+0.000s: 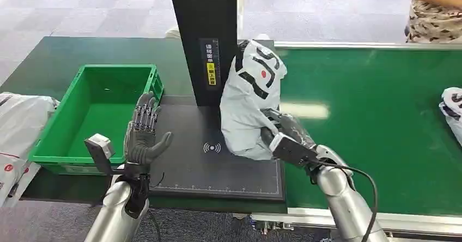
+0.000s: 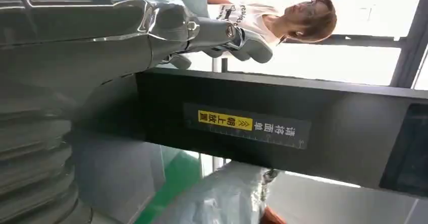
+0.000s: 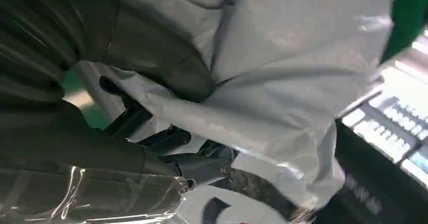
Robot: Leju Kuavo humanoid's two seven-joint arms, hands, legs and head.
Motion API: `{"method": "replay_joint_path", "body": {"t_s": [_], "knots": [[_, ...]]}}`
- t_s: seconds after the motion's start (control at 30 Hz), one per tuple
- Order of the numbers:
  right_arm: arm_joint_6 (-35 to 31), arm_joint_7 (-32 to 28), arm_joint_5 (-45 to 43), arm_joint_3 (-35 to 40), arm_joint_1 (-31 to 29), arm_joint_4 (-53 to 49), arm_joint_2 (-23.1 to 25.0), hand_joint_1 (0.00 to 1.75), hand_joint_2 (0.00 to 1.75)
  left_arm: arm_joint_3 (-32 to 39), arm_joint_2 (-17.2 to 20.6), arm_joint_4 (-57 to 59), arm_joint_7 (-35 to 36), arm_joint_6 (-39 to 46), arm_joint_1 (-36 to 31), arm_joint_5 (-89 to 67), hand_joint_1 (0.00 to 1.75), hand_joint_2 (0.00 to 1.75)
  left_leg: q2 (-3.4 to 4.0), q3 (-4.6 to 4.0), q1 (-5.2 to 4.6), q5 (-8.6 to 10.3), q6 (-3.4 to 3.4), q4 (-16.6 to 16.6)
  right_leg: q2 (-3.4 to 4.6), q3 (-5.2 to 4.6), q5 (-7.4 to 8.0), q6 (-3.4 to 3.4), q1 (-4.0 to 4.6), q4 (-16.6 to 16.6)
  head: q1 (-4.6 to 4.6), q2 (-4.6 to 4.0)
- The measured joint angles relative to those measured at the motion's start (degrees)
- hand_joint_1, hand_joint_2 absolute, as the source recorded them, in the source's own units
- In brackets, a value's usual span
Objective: Moved the parcel from conveyor to table for the left to box.
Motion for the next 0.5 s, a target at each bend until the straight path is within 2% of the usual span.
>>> {"method": "replay_joint_path", "body": {"t_s": [0.2,0.37,0.5], "knots": [[4.2,5.1,2.2,9.9,-3.4,5.7,-2.5,1.75,1.75,0.0,0.0,0.0,-0.1,0.0,0.2,0.2,0.00,1.75,-0.01,-0.02,-0.01,0.00,0.00,0.0,-0.01,0.00,0.00,0.01,-0.02,0.0,0.00,0.00],[6.9,5.8,4.0,17.7,-6.5,11.1,-4.4,1.75,1.75,0.0,0.1,0.0,0.4,-0.1,0.1,0.3,0.00,1.75,-0.01,0.01,-0.02,0.00,0.00,0.0,-0.01,0.00,0.01,0.01,-0.02,0.0,0.00,0.00],[6.9,4.7,3.2,20.7,-8.1,13.1,-5.3,1.75,1.75,0.0,0.1,0.0,0.6,-0.1,0.2,0.3,0.00,1.75,0.00,0.04,-0.01,0.00,0.00,0.0,0.01,0.01,0.01,0.01,-0.01,0.0,0.00,0.00]]}}
